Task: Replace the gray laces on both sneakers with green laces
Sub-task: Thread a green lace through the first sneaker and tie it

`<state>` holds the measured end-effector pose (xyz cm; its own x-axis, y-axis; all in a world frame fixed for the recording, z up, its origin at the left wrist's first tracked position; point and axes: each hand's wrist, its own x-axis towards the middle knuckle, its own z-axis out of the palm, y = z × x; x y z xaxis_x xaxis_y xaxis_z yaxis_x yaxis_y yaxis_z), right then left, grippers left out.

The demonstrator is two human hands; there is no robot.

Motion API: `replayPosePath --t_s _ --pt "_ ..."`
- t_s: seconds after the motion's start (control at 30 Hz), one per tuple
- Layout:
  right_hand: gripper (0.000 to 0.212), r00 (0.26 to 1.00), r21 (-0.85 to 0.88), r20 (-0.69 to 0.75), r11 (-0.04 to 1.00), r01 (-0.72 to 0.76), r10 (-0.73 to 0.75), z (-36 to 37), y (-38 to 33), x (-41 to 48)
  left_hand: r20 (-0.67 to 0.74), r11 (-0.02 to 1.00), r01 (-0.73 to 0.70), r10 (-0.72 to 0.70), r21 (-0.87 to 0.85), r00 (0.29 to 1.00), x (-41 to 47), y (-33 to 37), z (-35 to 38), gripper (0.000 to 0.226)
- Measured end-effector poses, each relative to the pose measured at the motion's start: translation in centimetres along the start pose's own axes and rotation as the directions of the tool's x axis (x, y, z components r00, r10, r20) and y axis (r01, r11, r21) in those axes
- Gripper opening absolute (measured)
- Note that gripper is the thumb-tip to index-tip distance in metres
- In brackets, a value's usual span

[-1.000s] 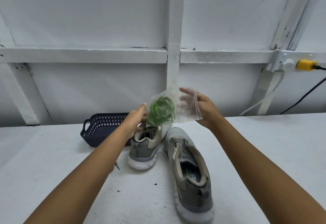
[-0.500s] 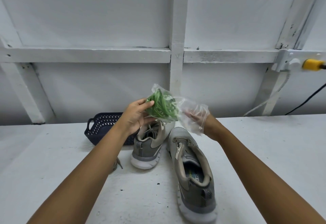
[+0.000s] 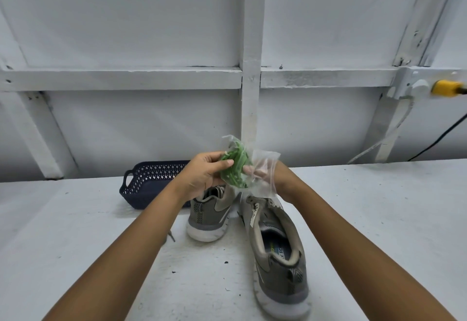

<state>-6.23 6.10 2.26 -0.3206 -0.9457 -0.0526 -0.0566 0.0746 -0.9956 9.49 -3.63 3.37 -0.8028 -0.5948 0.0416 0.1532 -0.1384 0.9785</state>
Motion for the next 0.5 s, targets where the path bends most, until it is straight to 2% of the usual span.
replayPosePath --t_s 0.17,0.27,0.33,0.4,0.5 --pt "0.027 0.999 -0.097 -0.043 0.995 0.024 -0.028 -0.2 -0.7 -0.4 -0.083 0.999 -0.039 0.037 -0.025 0.996 -0.2 -0.3 -0.6 0.019" --pt "0.011 0.995 -0.193 -0.017 0.977 0.089 -0.094 -0.9 -0.7 -0.8 -0.191 0.995 -0.074 0.06 -0.07 0.98 -0.1 -0.4 -1.2 0.015" --pt "0.017 0.99 -0.225 -0.025 0.965 0.133 -0.142 -1.3 -0.6 -1.0 -0.268 0.991 -0.101 0.074 -0.089 0.961 0.0 -0.3 -1.7 0.013" --pt "0.01 0.988 -0.095 -0.077 0.987 0.129 -0.136 -1.8 -0.3 -1.2 -0.332 0.988 -0.121 0.081 -0.1 0.94 0.0 -0.3 -2.2 0.013" --pt "0.011 0.991 0.233 -0.115 0.968 0.097 -0.071 -3.0 0.2 -1.0 -0.409 0.977 -0.146 0.07 -0.158 0.91 -0.2 -0.3 -3.0 0.014"
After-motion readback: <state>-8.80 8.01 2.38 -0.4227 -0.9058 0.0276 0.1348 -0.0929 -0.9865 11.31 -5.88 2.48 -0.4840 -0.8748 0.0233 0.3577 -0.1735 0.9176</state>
